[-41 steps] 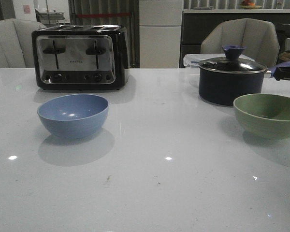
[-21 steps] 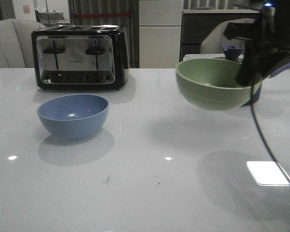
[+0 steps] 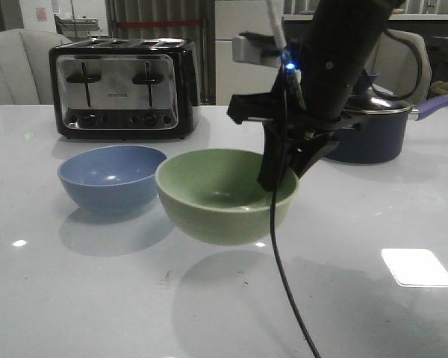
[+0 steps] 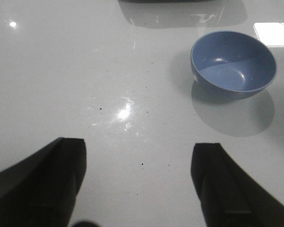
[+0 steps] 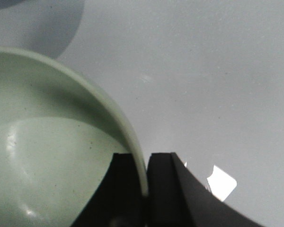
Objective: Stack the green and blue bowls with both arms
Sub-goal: 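Carry the green bowl to the table center and set it down, then release the green bowl and withdraw the right gripper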
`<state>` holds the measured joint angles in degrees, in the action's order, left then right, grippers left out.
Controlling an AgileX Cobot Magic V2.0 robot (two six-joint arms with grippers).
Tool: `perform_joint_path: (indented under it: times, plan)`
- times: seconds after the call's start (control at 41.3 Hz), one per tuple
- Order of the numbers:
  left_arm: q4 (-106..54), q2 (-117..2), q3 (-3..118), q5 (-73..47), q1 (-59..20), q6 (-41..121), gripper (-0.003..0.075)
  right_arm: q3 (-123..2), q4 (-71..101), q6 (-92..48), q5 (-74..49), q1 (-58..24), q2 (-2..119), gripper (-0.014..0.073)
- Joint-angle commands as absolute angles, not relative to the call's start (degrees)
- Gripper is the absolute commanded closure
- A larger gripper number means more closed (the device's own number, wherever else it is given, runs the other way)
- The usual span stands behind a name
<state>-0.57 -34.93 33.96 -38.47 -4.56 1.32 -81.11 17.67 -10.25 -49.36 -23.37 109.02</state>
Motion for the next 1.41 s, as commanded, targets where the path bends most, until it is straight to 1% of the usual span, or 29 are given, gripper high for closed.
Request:
perform_joint_path:
  times: [0.0,0.097,0.17,0.242,0.363,0.436,0.533,0.678,0.993,1.381]
  plan:
    - [-0.95,-35.34,35.87,-34.01,-4.89,1.17,0.0194,-82.72,16.34,-11.06,-48.35,-23.48,107.52,0.0524]
    - [-0.95,-35.34,35.87,-34.01,-4.89,1.17,0.0194,-82.72,15.61,-11.06,-48.41,-23.48,108.88,0.0516]
    - [-0.95,-35.34,35.87,-34.01,-4.89,1.17,0.0194,-82.72,15.61,-11.06,-48.53,-23.48,109.59,0.0480]
    - [-0.95,-35.34,35.87,-34.01,-4.89,1.17,0.0194,-82.72,15.60,-11.06,-48.53,-23.48,109.60,0.0407]
    - [-0.95,-35.34,35.87,-34.01,-4.89,1.17,0.0194,-82.78,15.55,-11.06,-48.75,-23.48,109.19,0.0252]
    - [-0.95,-35.34,35.87,-34.01,-4.89,1.17,0.0194,-82.78,15.55,-11.11,-48.80,-23.48,108.21,0.0206]
    - [-0.95,-35.34,35.87,-34.01,-4.89,1.17,0.0194,-82.78,15.55,-12.17,-48.47,-23.48,105.79,0.0207]
    - [-0.95,-35.34,35.87,-34.01,-4.89,1.17,0.0194,-79.74,15.60,-14.13,-45.27,-23.79,98.05,0.0207]
    - [-0.95,-35.34,35.87,-34.01,-4.89,1.17,0.0194,-62.36,15.60,-18.17,-37.03,-23.83,74.56,0.0207]
    - [-0.95,-35.34,35.87,-33.89,-4.89,1.17,0.0194,-43.43,15.60,-18.34,-35.13,-23.83,47.35,0.0207]
